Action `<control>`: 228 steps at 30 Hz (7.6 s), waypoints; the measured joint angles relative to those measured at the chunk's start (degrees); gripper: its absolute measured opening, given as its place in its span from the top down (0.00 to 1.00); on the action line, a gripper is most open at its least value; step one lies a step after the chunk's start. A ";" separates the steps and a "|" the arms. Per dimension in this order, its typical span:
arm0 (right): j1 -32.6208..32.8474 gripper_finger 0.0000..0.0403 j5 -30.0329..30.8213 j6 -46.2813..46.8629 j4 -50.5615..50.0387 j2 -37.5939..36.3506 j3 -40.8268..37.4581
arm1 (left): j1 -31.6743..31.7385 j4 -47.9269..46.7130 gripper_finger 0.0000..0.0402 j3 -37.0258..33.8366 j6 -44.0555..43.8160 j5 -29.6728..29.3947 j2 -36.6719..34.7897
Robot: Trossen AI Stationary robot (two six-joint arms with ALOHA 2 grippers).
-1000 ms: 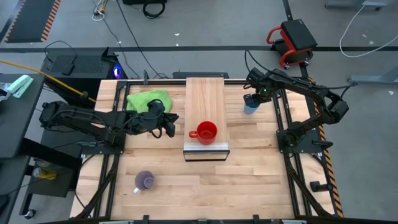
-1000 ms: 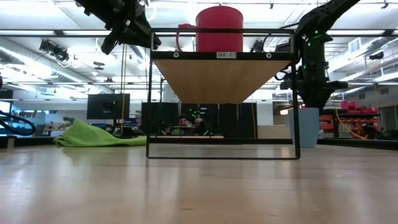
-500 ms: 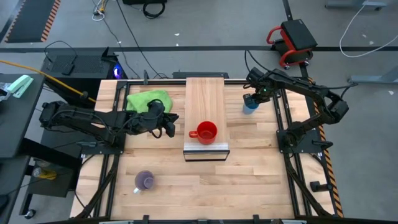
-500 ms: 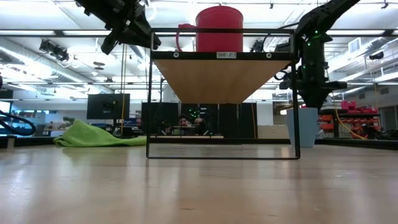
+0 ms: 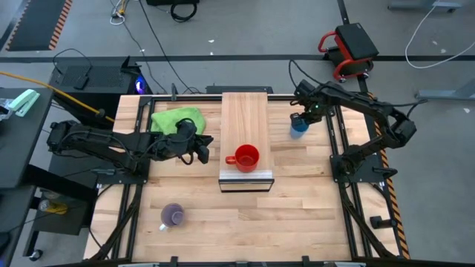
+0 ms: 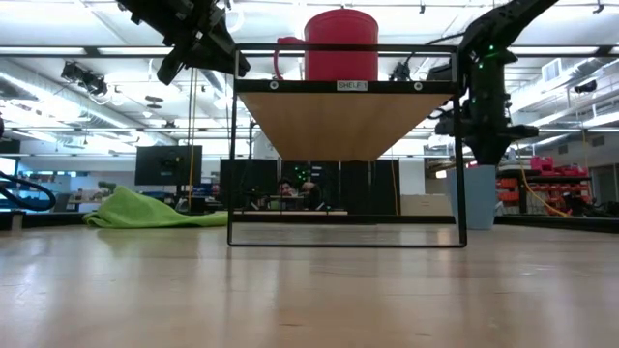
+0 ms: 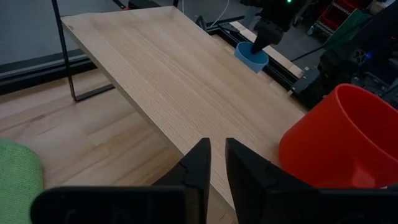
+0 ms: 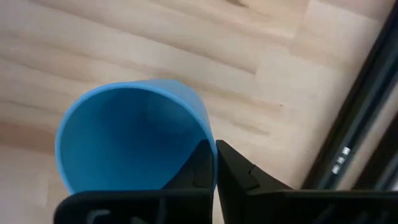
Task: Stack small to large cups/mugs on shelf
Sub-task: Put the blue cup on the shelf
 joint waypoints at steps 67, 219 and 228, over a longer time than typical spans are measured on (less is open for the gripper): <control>31.44 0.99 4.36 1.53 -26.57 30.94 71.94 | 0.09 -1.40 0.87 0.00 0.09 0.00 0.04; 32.74 0.88 2.05 7.65 -24.80 31.52 68.89 | 0.04 -1.75 0.92 0.00 -1.48 0.46 0.04; 32.72 0.88 2.89 7.85 -24.95 29.13 68.94 | 0.07 -1.77 0.93 0.00 -1.48 0.44 0.04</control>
